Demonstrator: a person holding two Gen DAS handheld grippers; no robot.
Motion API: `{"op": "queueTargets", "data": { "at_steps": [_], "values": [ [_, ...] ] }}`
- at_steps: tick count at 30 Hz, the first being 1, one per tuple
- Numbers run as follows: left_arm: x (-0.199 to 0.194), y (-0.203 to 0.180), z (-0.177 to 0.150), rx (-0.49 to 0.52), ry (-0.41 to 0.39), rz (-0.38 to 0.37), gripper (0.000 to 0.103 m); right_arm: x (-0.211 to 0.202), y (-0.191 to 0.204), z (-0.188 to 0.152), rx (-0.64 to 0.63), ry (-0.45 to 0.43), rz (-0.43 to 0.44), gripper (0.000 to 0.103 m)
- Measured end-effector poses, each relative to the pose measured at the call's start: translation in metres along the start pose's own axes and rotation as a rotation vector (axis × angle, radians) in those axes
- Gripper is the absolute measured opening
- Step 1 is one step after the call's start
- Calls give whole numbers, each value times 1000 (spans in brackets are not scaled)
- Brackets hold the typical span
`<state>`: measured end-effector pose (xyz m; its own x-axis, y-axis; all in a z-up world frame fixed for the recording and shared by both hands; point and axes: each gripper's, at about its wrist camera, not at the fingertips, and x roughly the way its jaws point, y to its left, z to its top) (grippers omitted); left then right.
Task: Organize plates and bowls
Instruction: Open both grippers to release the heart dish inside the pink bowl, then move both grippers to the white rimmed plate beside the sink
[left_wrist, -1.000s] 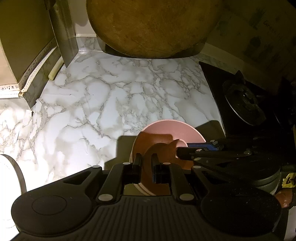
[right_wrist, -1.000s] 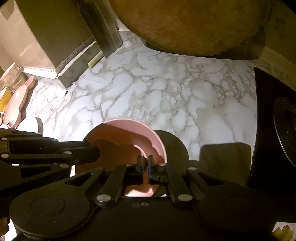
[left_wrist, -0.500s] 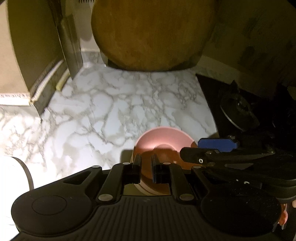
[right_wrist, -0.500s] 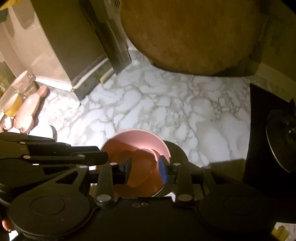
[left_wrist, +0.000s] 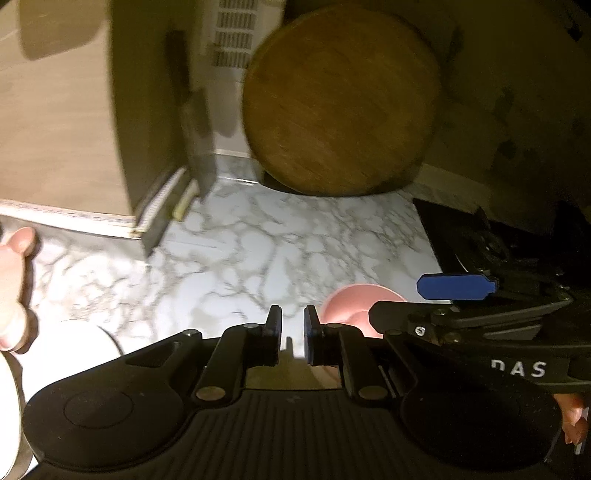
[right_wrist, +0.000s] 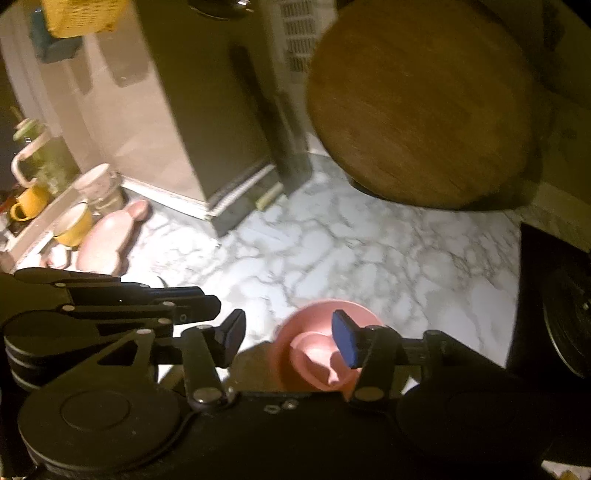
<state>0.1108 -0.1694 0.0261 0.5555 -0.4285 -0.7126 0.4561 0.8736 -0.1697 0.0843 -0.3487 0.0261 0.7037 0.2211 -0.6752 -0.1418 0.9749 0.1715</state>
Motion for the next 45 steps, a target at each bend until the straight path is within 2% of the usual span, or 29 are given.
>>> {"op": "queueTargets", "data": {
  "at_steps": [8,10,12,14,17,19,21,30,45],
  "values": [
    [-35,46,-12,-90,-68,91,39,7,39,10,-66,-45,79,64],
    [-43,58,-16,-118,-86,131,56,10,50,12,-75,-49,103,66],
    [-50,71,-20,-144,-105,161,62,15,60,14,-83,-56,119,71],
    [-56,83,-24,-163,-116,188,62,20,71,15,-96,-59,139,82],
    [-64,101,-30,-183,-135,239,66,29,88,17,-122,-59,152,91],
    [-68,113,-35,-199,-146,279,75,36,99,17,-134,-63,159,97],
    [-72,126,-42,-217,-161,317,80,42,109,18,-146,-69,177,101],
    [-82,180,-66,-294,-161,436,80,78,163,16,-207,-52,243,102],
    [-86,273,-105,-437,-88,567,80,151,254,18,-312,71,300,101]
  ]
}}
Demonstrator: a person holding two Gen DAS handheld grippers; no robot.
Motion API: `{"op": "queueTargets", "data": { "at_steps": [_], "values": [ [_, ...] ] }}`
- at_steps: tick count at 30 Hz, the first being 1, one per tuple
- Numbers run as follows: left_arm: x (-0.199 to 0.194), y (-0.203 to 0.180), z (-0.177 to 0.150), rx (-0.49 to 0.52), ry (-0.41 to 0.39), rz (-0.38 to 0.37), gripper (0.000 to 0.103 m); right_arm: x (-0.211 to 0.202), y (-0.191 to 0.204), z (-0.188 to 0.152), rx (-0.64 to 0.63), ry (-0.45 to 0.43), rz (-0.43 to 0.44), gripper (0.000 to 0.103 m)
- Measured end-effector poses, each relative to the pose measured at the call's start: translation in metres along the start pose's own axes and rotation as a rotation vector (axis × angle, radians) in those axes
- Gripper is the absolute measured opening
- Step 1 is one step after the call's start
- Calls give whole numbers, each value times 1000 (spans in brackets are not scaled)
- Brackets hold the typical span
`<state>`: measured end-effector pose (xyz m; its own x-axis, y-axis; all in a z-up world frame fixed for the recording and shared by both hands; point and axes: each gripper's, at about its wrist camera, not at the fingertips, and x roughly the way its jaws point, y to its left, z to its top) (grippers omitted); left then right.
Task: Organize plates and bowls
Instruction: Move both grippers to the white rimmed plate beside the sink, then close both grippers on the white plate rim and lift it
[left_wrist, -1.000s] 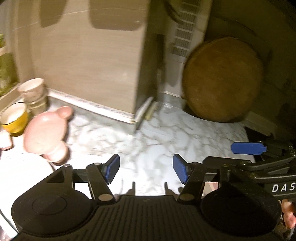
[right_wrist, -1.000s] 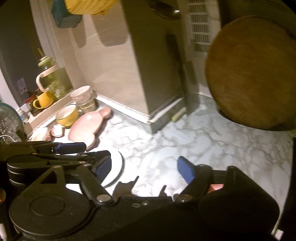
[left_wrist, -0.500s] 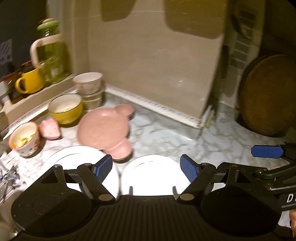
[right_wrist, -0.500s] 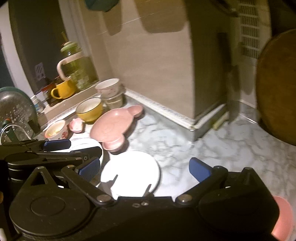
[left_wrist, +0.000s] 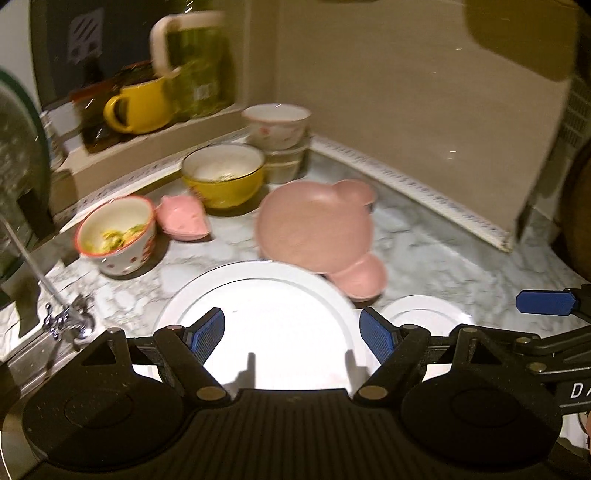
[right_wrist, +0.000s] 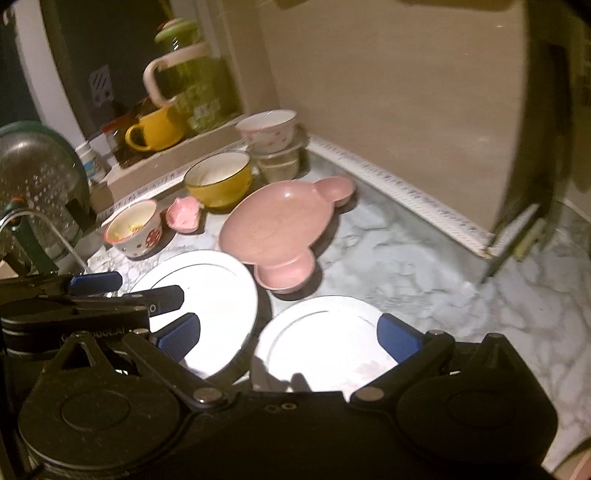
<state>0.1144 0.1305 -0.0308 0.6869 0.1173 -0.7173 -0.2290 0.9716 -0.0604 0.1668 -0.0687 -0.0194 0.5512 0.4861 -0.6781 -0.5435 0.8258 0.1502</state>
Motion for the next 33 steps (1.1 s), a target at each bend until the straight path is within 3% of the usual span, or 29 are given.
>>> {"op": "queueTargets", "data": {
  "at_steps": [9,22,29,33],
  "values": [
    [39,48,-3,-96,85,50,80,52,15,9,-28,86,23,91],
    [74,93,-11,-157,177,82,78,109,27,11,-35,188,14,65],
    [80,109,-12,-211,215,55,57,125,24,13,-7,234,44,43],
    [84,117,-17,-255,243,29,40,129,21,15,23,248,63,33]
  ]
}}
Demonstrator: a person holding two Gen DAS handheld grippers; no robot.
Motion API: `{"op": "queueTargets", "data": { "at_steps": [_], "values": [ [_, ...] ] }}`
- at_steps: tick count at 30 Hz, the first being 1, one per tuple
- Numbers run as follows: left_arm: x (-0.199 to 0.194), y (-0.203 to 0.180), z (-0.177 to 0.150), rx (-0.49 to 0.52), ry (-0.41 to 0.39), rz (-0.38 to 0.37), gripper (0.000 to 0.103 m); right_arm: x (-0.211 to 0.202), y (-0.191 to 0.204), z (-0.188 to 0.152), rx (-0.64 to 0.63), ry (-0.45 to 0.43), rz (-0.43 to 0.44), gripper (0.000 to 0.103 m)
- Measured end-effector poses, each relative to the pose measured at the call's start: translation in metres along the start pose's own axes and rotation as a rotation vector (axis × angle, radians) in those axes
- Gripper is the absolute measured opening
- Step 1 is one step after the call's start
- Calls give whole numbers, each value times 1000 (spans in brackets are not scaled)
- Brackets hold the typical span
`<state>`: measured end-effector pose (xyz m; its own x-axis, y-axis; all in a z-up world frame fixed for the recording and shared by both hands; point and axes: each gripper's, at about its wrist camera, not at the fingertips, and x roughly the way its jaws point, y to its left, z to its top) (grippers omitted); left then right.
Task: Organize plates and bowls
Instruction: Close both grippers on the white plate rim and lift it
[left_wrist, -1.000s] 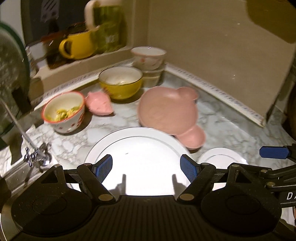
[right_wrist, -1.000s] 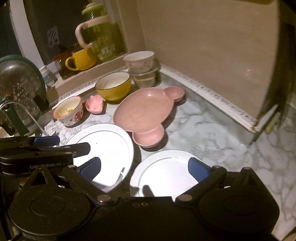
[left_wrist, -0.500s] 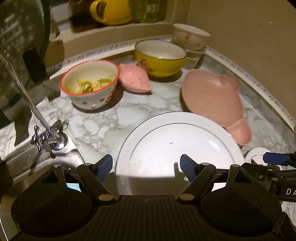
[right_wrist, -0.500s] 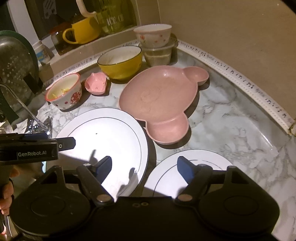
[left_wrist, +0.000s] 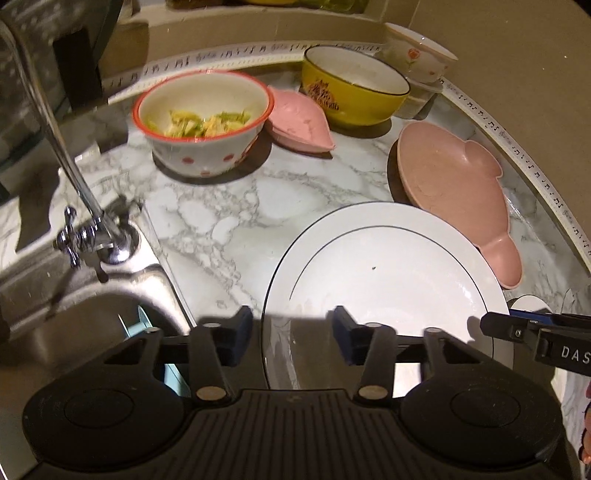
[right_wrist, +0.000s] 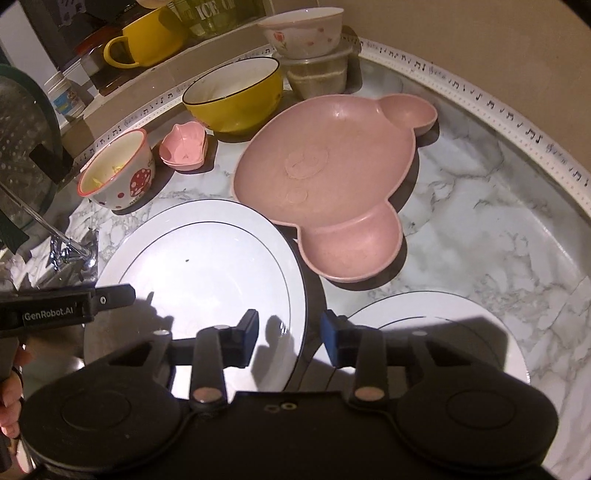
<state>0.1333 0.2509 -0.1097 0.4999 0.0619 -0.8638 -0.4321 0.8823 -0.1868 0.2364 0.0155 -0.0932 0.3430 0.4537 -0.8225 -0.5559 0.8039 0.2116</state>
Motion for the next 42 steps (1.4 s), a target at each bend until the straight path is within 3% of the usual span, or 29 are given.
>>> {"op": "queueTargets", "data": {
  "at_steps": [4,7,13,30,42],
  "values": [
    [1,3,-3,-3,9,-4,31,3,-3,1,17,19,26,23],
    [0,6,-6,-20,20,-5,23,6,-4,1,27,26,32,20],
    [-4,8,-8,-38,10,-7,19,7,-8,2,59,31,24,10],
    [-18,3,-13,-66,-28,22,19,-3,-6,4,61,23,23,9],
    [-35,-24,-12,-53,-67,-23,19,-39,-21,9,62,-15,20,8]
  ]
}}
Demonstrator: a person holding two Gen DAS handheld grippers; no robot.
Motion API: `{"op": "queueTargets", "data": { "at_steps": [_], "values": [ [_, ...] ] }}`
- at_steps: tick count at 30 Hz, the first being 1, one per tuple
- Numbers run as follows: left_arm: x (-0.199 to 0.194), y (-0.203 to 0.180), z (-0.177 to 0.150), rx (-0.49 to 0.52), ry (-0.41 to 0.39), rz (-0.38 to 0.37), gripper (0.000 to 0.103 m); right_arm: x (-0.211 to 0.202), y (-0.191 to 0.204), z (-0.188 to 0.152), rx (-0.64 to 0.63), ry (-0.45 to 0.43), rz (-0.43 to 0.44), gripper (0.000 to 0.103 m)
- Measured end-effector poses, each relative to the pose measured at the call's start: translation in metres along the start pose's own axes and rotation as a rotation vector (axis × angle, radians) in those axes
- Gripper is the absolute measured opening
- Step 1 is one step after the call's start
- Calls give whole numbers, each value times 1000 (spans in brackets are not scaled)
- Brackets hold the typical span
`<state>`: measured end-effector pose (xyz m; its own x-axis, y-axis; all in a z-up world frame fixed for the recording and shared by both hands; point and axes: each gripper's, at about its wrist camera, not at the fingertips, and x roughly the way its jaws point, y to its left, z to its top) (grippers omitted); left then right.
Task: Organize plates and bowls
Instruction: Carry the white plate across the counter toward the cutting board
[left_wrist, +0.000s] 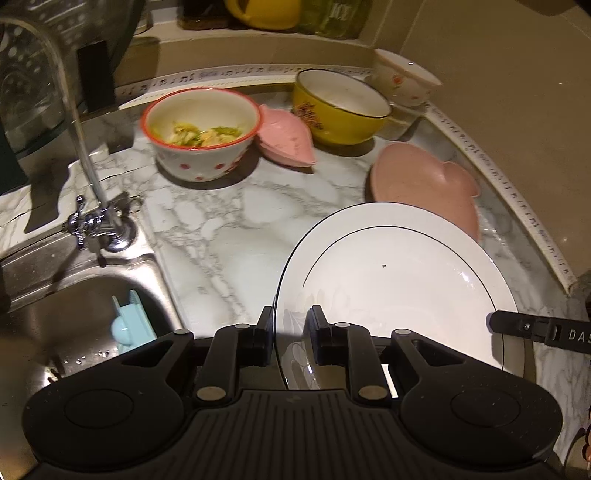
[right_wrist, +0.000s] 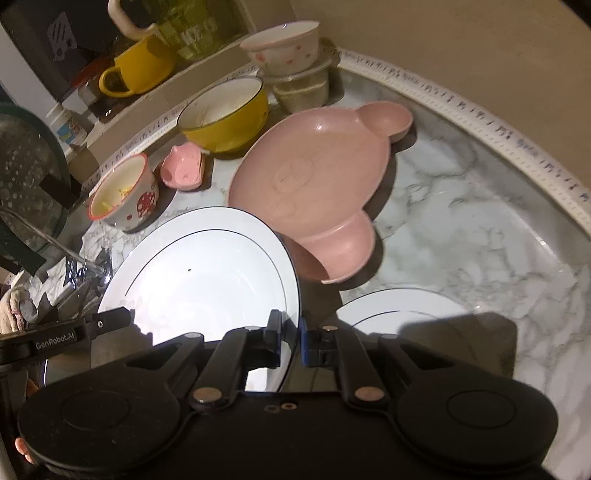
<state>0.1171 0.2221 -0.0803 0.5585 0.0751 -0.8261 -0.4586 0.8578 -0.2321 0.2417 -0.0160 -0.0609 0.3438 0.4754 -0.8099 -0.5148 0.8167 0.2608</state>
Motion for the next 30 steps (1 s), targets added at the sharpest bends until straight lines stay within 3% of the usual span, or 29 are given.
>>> {"op": "queueTargets", "data": {
  "at_steps": [12,30],
  "values": [
    [0,-68,-3,78,6,-62,19,-42,-51,-4,47,-30,-48,8],
    [18,-184,-40,204,70,-143,19,-96,-163,-49,163,-43,-125,8]
  ]
}}
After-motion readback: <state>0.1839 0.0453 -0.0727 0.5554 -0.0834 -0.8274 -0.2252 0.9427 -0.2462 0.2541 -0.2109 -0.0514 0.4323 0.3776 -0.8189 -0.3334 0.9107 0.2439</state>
